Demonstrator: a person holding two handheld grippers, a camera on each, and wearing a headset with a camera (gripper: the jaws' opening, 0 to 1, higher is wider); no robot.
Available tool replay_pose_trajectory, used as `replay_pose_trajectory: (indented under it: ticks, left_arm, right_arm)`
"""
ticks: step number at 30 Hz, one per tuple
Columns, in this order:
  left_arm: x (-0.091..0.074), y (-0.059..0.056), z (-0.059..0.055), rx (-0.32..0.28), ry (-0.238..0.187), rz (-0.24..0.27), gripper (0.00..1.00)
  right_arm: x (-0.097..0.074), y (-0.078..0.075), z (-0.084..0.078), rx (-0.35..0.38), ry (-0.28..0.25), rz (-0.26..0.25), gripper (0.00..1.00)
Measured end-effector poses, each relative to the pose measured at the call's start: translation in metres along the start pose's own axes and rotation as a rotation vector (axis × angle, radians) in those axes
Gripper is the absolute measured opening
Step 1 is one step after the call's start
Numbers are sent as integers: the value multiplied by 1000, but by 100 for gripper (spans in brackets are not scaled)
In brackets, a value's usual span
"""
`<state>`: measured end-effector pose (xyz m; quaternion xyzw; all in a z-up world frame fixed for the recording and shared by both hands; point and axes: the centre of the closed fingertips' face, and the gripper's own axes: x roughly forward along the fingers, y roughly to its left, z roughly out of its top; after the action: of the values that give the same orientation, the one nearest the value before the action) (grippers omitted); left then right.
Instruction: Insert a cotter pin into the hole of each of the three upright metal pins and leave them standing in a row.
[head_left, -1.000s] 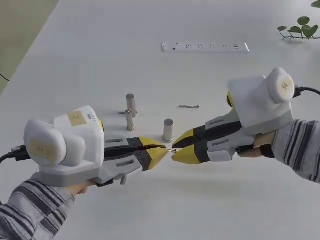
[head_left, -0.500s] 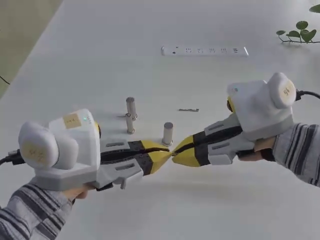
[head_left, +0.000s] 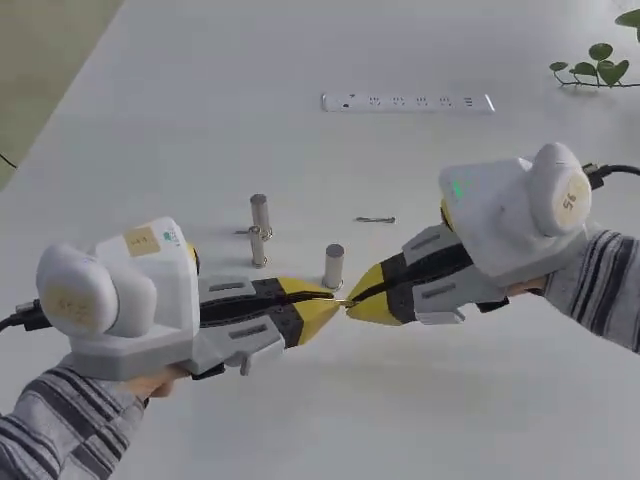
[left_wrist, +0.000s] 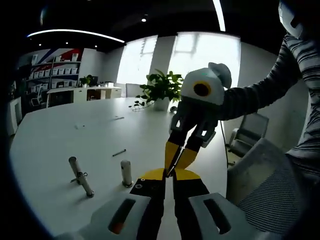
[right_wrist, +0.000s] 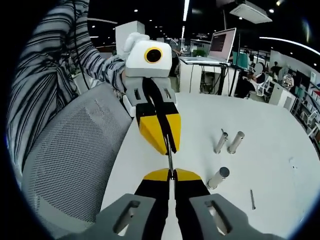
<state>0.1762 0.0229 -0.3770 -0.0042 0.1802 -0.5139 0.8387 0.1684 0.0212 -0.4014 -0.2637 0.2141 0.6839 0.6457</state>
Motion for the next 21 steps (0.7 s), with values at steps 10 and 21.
replay_pose_trajectory:
  ticks: [10,21]
  left_arm:
    - [8,14,-11,63,44,85,16]
    - [16,42,-17,56,16,233,31]
  right_arm:
    - [-5,-21,-9,-43,30,-56,0]
    - [-10,-46,-30,0,68,-109,0]
